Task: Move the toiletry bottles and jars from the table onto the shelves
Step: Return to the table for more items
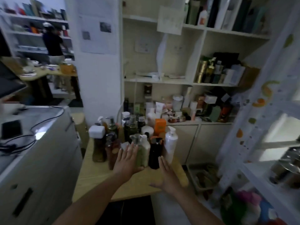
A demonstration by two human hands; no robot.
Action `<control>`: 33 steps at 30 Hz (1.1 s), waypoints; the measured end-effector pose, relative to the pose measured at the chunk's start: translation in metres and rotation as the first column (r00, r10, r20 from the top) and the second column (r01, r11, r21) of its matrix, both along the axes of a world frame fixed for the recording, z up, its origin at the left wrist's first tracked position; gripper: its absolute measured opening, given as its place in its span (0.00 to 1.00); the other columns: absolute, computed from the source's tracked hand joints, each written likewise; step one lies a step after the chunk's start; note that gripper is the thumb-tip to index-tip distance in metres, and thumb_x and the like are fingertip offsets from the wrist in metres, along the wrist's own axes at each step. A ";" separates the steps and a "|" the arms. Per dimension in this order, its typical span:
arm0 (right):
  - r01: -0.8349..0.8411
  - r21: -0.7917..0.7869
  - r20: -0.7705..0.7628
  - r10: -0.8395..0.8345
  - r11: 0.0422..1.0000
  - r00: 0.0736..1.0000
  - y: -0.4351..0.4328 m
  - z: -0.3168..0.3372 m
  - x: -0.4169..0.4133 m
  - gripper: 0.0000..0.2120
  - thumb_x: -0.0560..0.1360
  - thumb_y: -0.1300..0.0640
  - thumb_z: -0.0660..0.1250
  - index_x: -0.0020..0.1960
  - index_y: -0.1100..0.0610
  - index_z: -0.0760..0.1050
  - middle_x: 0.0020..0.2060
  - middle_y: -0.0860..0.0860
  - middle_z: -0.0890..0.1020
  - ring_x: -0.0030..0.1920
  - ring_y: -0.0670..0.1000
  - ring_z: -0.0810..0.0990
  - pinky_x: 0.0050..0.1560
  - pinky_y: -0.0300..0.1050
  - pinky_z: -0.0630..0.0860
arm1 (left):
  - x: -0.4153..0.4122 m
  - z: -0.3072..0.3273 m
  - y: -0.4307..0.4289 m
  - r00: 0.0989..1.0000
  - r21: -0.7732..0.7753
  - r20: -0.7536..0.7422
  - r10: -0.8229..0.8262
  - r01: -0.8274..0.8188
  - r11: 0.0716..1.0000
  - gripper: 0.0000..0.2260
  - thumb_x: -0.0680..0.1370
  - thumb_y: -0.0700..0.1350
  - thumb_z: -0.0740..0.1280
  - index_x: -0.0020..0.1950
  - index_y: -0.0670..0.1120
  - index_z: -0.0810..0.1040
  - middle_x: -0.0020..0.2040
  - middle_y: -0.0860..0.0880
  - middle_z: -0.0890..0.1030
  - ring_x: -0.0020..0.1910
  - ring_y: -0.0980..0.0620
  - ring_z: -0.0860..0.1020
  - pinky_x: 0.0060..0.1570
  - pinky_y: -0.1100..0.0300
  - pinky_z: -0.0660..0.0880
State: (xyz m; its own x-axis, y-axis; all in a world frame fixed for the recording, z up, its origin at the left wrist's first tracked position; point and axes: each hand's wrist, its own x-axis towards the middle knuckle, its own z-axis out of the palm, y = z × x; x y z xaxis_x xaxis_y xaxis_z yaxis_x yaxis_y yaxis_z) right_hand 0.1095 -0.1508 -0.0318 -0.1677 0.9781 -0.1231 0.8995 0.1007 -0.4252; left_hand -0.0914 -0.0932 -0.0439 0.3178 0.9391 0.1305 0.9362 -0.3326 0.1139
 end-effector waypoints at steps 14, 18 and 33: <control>-0.130 -0.084 -0.214 0.110 0.988 0.971 0.100 -0.030 -0.174 0.58 0.66 0.38 0.72 0.76 0.54 0.33 0.76 0.46 0.38 0.76 0.48 0.42 0.75 0.45 0.51 | -0.166 -0.040 0.041 0.927 -0.225 0.160 0.339 -0.300 0.927 0.56 0.59 0.82 0.38 0.75 0.47 0.30 0.76 0.48 0.33 0.76 0.47 0.35 0.75 0.48 0.39; -0.057 -0.153 -0.332 0.004 0.987 0.943 0.122 -0.030 -0.188 0.56 0.68 0.49 0.75 0.76 0.53 0.34 0.77 0.50 0.45 0.76 0.50 0.49 0.74 0.48 0.56 | -0.158 -0.038 0.058 0.911 -0.288 0.244 0.333 -0.260 0.922 0.49 0.72 0.66 0.63 0.76 0.45 0.34 0.78 0.47 0.37 0.77 0.47 0.39 0.75 0.49 0.44; 0.051 -0.116 -0.420 -0.096 0.992 0.902 0.183 -0.048 -0.188 0.39 0.73 0.66 0.65 0.76 0.50 0.49 0.72 0.52 0.60 0.71 0.52 0.62 0.68 0.46 0.67 | -0.115 -0.040 0.141 0.652 -0.441 0.637 0.411 -0.128 0.888 0.25 0.72 0.47 0.73 0.67 0.47 0.69 0.60 0.48 0.78 0.61 0.50 0.76 0.62 0.55 0.73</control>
State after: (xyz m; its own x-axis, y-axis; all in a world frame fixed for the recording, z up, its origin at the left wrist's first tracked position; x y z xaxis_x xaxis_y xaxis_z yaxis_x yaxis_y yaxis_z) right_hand -0.0789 0.0323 -0.0793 -0.1542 0.9759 -0.1542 0.6349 -0.0217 -0.7723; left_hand -0.2065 0.0477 -0.0836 -0.0108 0.9915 -0.1295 0.5678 0.1127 0.8154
